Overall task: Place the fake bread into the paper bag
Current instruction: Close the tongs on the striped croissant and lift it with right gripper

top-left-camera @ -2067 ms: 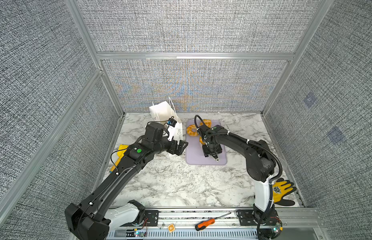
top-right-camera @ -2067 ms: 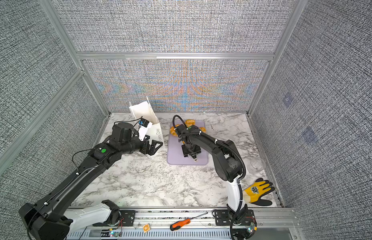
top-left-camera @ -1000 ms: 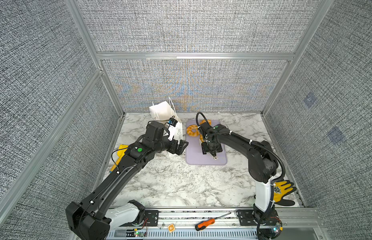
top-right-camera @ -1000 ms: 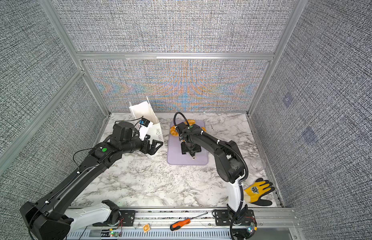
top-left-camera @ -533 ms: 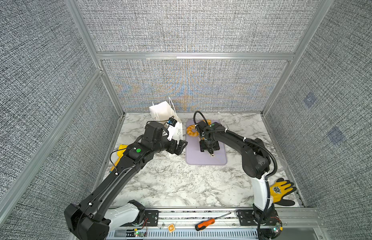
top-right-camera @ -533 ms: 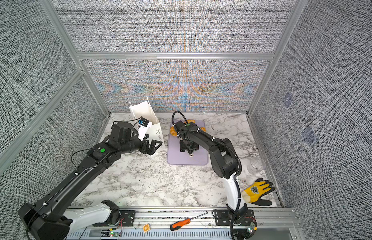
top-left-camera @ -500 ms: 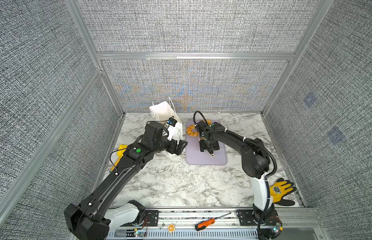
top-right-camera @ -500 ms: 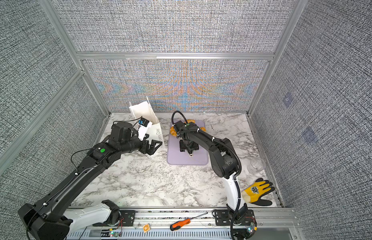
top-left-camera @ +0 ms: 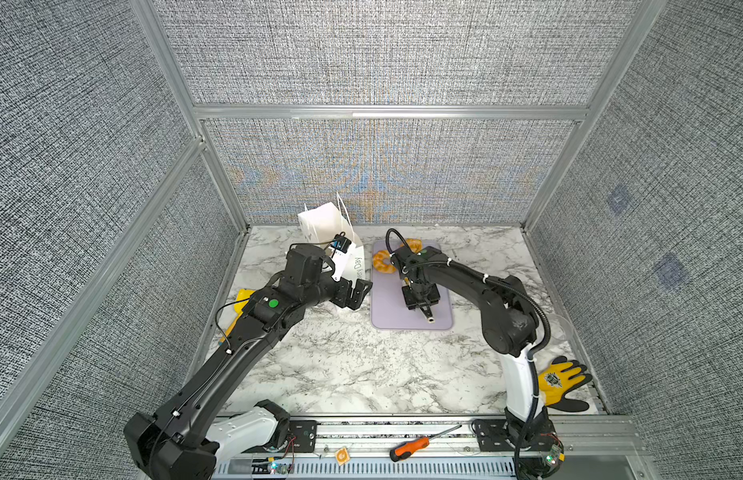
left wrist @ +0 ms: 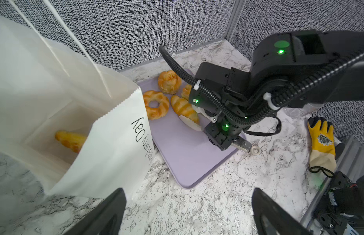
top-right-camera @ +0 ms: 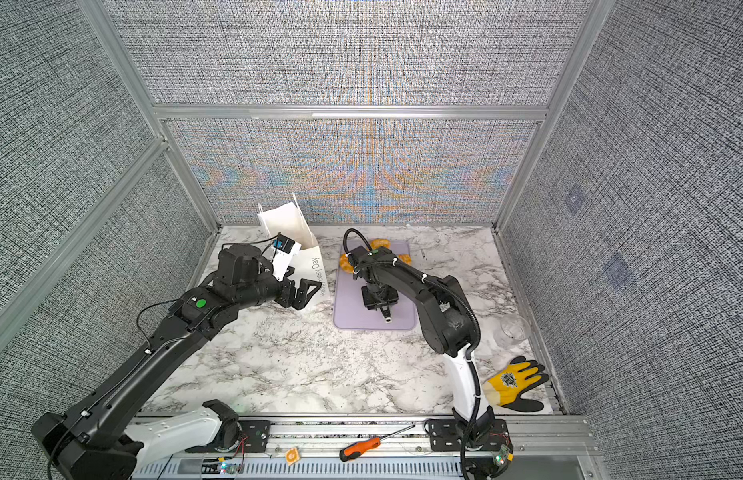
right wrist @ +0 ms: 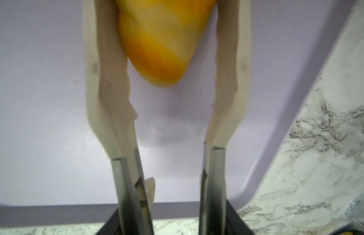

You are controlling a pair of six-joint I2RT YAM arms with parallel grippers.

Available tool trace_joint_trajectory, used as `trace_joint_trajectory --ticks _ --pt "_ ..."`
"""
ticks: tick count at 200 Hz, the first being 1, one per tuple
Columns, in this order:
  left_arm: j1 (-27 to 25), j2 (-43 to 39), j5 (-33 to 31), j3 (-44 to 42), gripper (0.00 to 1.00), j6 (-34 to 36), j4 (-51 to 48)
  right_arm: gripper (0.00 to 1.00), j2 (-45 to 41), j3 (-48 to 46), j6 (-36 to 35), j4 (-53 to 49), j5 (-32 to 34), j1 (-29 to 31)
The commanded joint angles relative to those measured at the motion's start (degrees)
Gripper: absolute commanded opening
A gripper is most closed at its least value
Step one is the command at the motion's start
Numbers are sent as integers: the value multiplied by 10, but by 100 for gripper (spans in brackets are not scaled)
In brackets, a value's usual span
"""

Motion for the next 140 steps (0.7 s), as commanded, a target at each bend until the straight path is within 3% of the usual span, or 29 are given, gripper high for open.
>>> trace_joint_trajectory --ticks 1,96,140 --pt "0 0 -2 3 98 6 3 49 -27 -21 -13 -15 -6 0" --pt "1 8 52 8 99 -10 27 47 -183 -181 -53 114 -91 -3" --pt "1 14 43 23 99 -13 28 47 -221 -211 -56 154 -124 -11"
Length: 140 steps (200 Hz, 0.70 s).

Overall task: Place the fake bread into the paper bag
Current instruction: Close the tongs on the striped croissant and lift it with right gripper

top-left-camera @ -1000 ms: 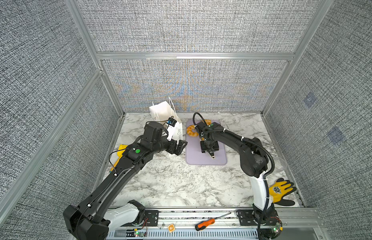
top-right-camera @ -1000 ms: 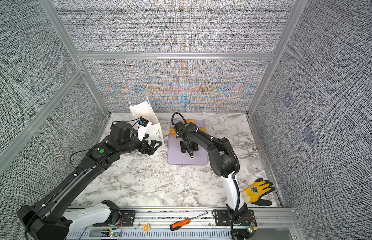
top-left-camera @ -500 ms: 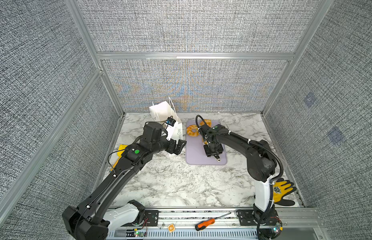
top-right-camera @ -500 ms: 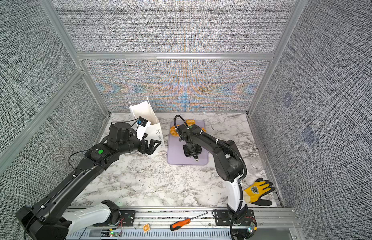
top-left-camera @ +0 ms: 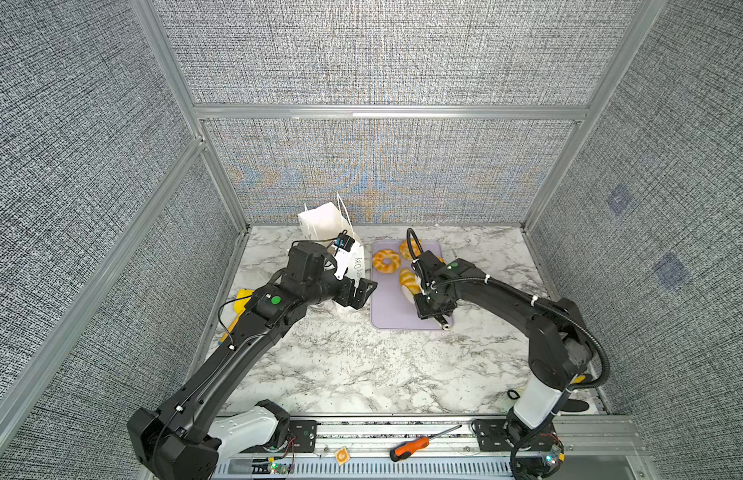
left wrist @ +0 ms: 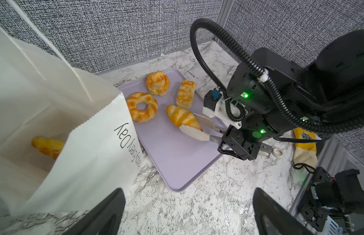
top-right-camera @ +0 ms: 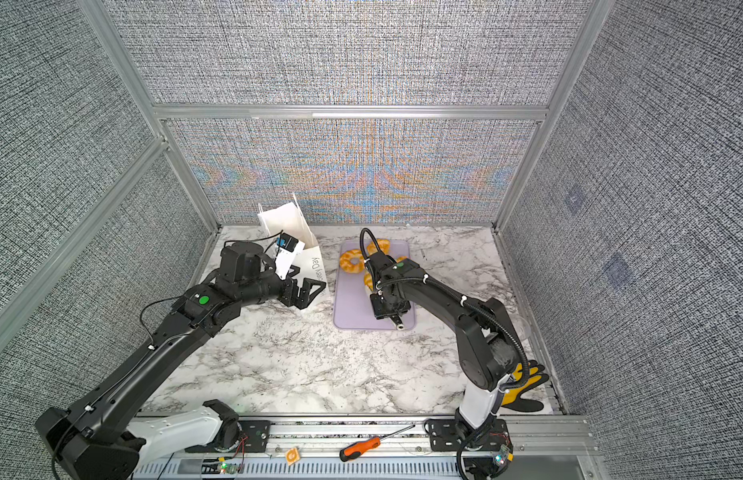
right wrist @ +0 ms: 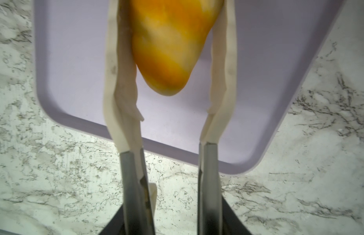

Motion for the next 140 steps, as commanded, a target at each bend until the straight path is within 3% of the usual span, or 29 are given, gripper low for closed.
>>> trace_joint_trajectory --ticks 1,67,140 --pt "1 0 4 10 99 -4 22 47 -13 -7 -3 37 -29 -4" --pt "2 13 -14 49 99 12 -3 46 -68 -41 12 110 -87 -11" --pt "13 33 -3 102 99 25 -30 45 -117 -45 25 147 -102 -9"
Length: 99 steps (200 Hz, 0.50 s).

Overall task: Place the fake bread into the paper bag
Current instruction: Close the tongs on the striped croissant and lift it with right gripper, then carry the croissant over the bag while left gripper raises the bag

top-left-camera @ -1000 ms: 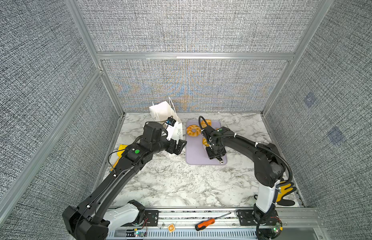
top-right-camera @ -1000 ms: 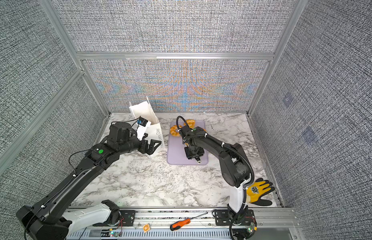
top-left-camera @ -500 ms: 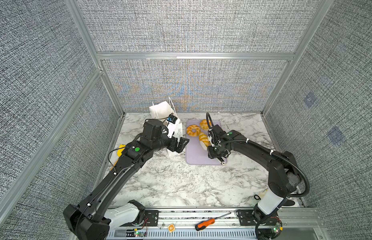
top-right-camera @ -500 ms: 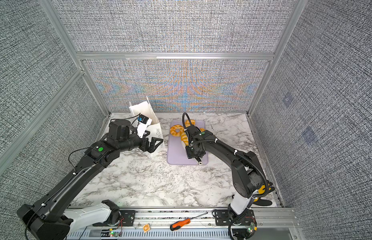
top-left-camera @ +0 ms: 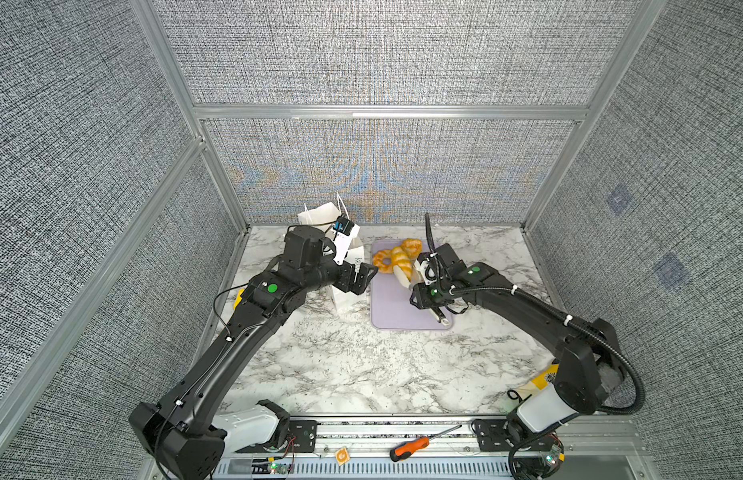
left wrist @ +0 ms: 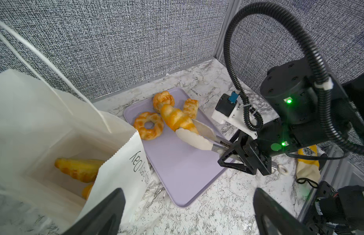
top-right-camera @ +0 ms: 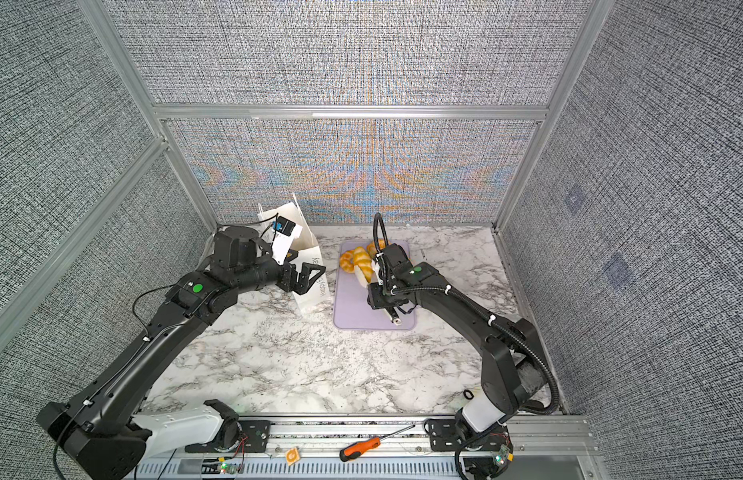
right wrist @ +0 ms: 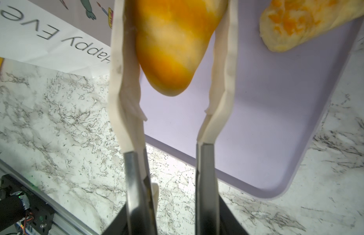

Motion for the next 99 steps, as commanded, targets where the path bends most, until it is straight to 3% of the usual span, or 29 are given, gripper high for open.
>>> trace_joint_trajectory --ticks 1,99 --pt "5 -1 6 12 99 8 -7 45 -15 -1 13 33 -8 1" --pt "54 -6 16 68 99 5 -45 44 -61 38 15 60 -5 25"
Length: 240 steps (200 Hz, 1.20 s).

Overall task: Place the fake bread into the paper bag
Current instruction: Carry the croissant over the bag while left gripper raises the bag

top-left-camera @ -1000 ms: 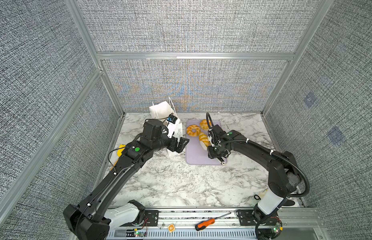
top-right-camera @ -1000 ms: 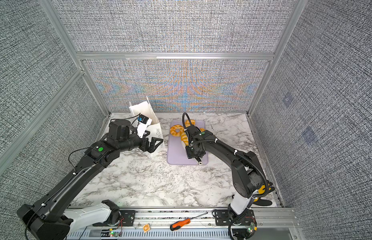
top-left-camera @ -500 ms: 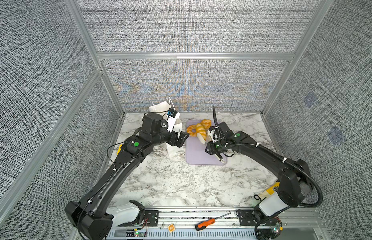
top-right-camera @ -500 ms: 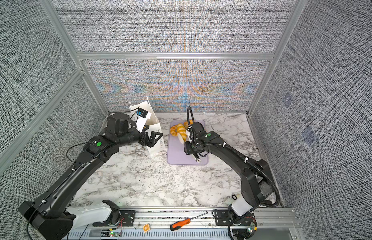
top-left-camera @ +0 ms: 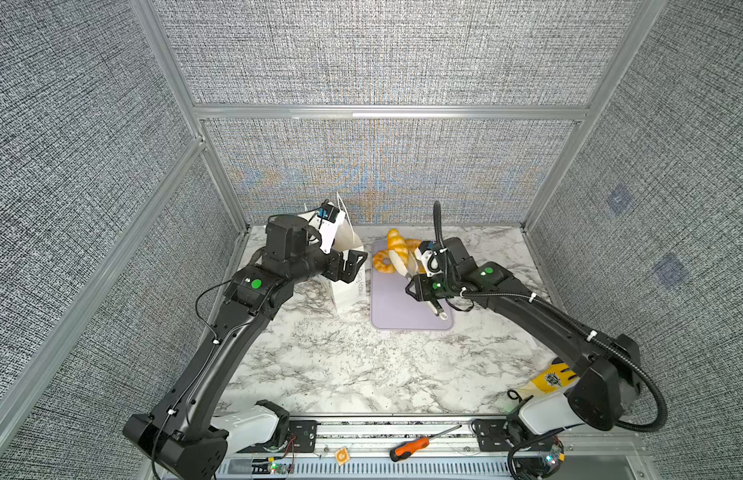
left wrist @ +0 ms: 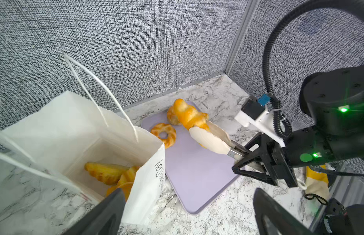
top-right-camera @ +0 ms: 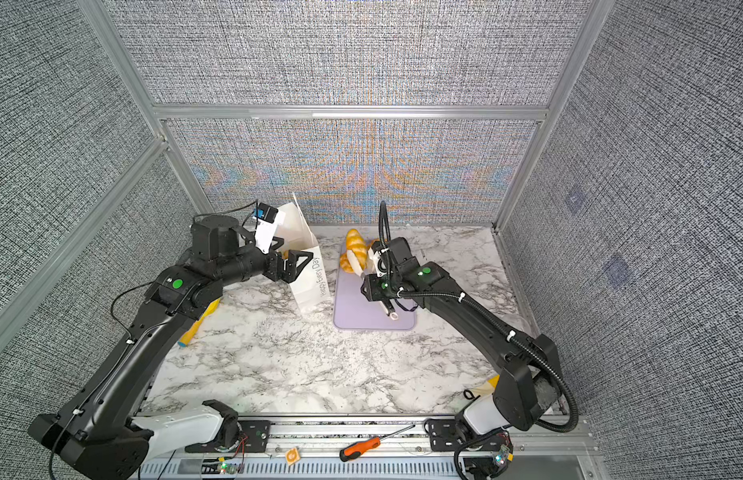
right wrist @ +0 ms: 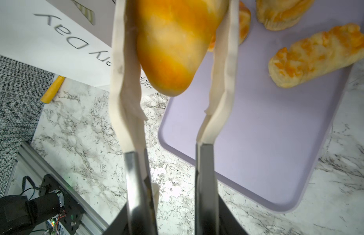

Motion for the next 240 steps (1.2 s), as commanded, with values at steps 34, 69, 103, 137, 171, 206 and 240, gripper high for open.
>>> trace_joint_trajectory --ticks 34,69,103,137,171,206,240 --pt "23 0 25 32 99 8 -30 44 -24 39 5 47 17 24" --pt "39 -6 24 45 99 8 -34 44 -17 83 -9 50 36 52" --pt "52 -17 -16 41 99 -28 -30 44 2 121 -30 55 43 78" --pt "62 -36 -24 21 99 -42 -10 44 31 149 -50 69 47 107" --pt "83 -45 -32 0 99 -51 -7 44 67 180 -67 75 47 130" --pt "100 -60 -23 -33 99 -67 9 44 102 206 -64 66 45 138" --pt "102 -66 -13 -50 99 -67 12 44 147 259 -66 29 56 137"
